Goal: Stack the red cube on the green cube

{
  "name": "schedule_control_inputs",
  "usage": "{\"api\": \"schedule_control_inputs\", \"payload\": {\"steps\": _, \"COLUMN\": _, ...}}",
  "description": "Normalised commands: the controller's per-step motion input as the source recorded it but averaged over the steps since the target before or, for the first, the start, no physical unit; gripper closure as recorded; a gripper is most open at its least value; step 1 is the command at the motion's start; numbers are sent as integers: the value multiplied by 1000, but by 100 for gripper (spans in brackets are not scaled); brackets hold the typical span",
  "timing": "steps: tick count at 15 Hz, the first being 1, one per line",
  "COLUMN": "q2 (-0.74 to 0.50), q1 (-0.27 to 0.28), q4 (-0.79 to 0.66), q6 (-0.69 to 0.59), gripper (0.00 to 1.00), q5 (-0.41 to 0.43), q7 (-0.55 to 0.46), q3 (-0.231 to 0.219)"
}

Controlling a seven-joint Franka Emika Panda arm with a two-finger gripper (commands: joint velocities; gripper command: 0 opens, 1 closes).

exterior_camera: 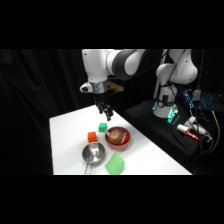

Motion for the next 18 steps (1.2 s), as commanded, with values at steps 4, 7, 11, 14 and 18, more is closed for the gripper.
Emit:
{"api": "schedule_control_inputs", "payload": {"steps": 4, "q2": -14, "q1": -30, "q4": -6, "q6": 104, "gripper": 0, "q5": -40, "q7": 154, "q3": -14}}
{"api": "schedule_control_inputs", "payload": {"steps": 7, "q2": -66, "q1": -78, "q4": -68, "q6": 247, "gripper": 0, "q5": -90, "q7": 279, "q3": -92}}
{"api": "schedule_control_inputs", "payload": {"steps": 11, "q2": -171, "q1": -110, "q4": -197, "q6": 234, "gripper": 0, "q5": -106, "q7": 293, "q3": -122}}
{"api": "schedule_control_inputs", "payload": {"steps": 14, "q2": -189, "q1": -92, "q4": -271, "q6": 264, "gripper": 0, "q5": -104, "q7": 344, "q3": -107}}
{"api": "schedule_control_inputs", "payload": {"steps": 18, "q2": -69, "q1": -33, "q4": -252, "q6": 354, "gripper": 0, "q5": -14, "q7": 315, "q3": -30}}
